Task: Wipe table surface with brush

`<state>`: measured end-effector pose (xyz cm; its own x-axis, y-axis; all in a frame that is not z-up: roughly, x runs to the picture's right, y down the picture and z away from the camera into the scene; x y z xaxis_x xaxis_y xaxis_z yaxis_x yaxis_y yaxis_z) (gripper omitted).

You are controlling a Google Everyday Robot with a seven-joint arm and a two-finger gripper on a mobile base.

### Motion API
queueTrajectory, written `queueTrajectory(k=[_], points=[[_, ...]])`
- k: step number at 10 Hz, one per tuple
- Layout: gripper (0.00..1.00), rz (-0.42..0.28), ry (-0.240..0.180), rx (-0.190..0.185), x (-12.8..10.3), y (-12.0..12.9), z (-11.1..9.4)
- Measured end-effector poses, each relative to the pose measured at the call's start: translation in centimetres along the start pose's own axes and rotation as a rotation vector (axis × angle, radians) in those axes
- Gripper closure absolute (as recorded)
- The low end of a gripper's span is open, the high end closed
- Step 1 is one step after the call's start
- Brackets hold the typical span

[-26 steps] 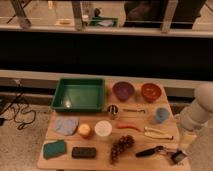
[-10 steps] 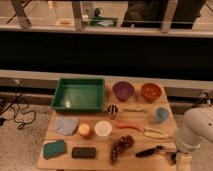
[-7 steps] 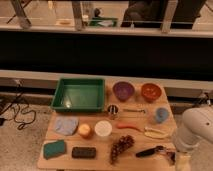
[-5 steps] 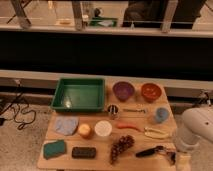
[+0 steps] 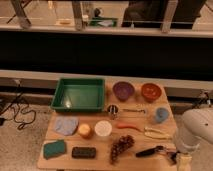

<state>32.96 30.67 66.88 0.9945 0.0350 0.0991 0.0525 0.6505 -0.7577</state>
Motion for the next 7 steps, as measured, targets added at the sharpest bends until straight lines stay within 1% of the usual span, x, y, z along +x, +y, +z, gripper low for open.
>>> queueTrajectory(k=[3,5,7], points=[[0.20,0.001,0.000,-0.002,0.0,0.0,0.1],[0.20,0.015,-0.005,-0.016,0.3,0.2,0.5],[0.20,0.031,-0.011,-0.040,0.7,0.3,2.5]])
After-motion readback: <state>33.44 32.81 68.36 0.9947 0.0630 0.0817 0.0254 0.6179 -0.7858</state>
